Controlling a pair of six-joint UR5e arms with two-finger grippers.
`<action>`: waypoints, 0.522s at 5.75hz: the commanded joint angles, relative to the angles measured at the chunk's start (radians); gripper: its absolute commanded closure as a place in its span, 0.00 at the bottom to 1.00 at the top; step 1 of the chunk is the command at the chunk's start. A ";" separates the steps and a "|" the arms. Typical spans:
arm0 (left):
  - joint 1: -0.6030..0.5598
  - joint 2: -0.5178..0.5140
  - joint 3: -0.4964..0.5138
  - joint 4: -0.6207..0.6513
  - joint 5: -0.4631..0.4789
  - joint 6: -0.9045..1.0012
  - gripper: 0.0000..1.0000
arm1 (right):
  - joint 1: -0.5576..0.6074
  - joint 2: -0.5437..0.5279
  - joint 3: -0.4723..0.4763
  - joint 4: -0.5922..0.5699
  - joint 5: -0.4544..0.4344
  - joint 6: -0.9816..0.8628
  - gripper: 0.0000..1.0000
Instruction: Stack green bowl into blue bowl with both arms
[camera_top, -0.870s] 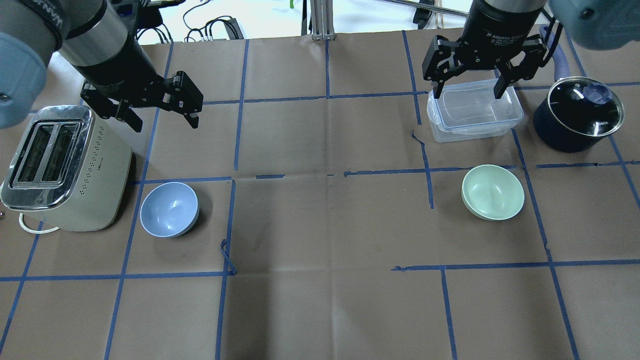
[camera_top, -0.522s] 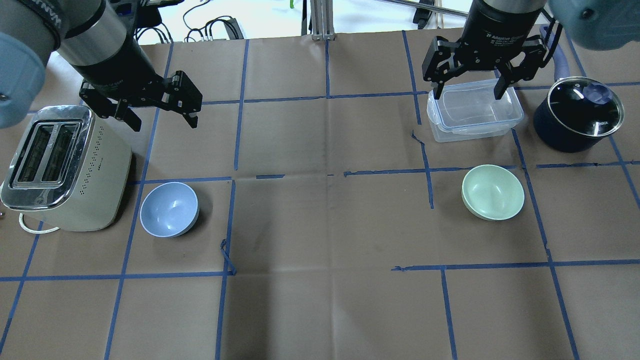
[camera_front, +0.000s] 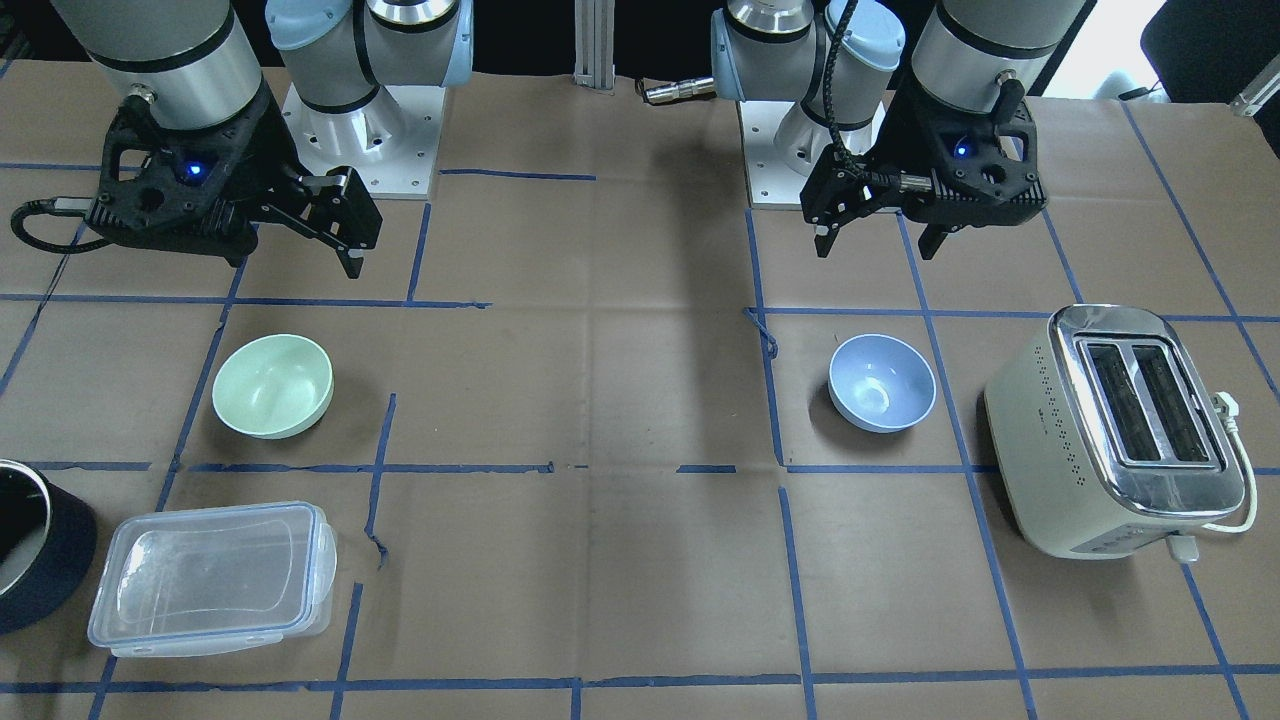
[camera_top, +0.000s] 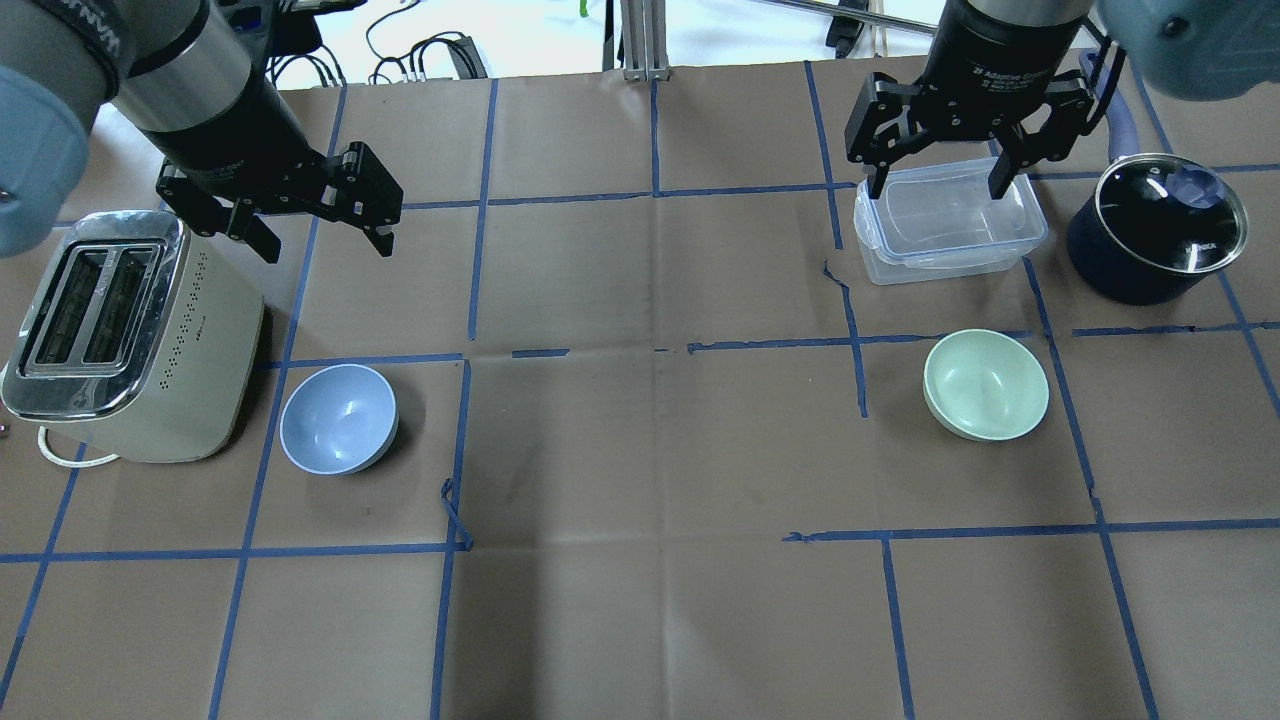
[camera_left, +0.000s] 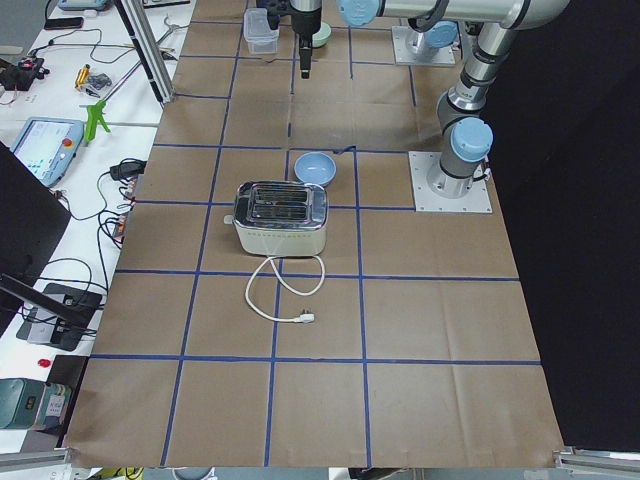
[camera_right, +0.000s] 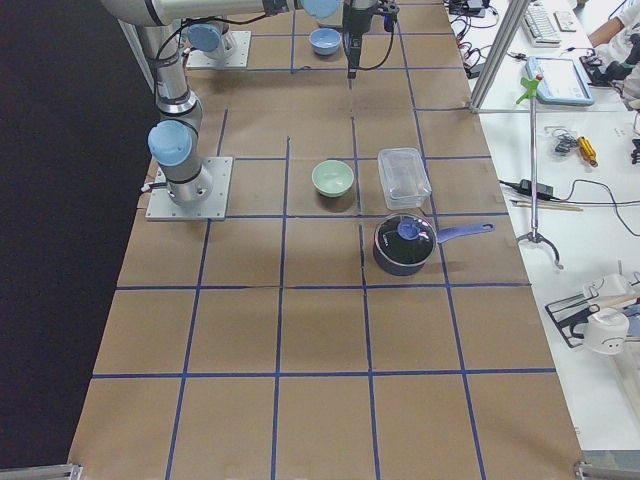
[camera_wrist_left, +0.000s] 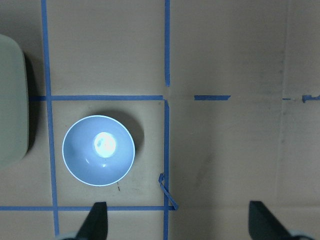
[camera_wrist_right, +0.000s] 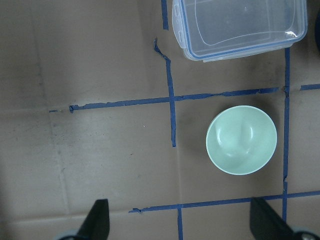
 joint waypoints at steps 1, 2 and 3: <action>0.002 -0.001 -0.001 0.000 -0.001 0.000 0.02 | -0.017 0.003 0.002 -0.016 -0.004 -0.057 0.00; 0.003 -0.001 -0.001 0.000 0.000 0.009 0.02 | -0.063 0.001 0.002 -0.014 -0.004 -0.077 0.00; 0.008 -0.004 -0.010 -0.015 0.005 0.011 0.02 | -0.121 0.003 0.003 -0.010 0.001 -0.164 0.00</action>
